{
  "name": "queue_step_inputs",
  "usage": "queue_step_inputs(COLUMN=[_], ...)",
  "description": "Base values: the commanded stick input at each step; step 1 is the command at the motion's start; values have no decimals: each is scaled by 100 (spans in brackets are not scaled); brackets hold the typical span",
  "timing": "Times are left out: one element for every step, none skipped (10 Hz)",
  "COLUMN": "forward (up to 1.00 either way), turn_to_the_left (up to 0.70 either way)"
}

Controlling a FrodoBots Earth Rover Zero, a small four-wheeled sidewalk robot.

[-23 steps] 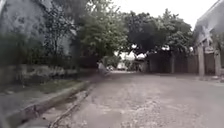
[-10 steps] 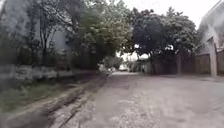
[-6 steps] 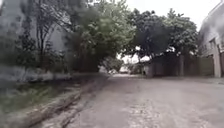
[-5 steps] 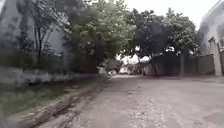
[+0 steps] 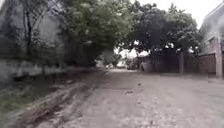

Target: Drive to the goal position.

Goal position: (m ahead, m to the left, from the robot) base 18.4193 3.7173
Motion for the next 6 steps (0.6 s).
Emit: queue_step_inputs(forward=[70, 70, 70, 70, 70, 70], turn_to_the_left=[-31, -33, -12, 0, 0, 0])
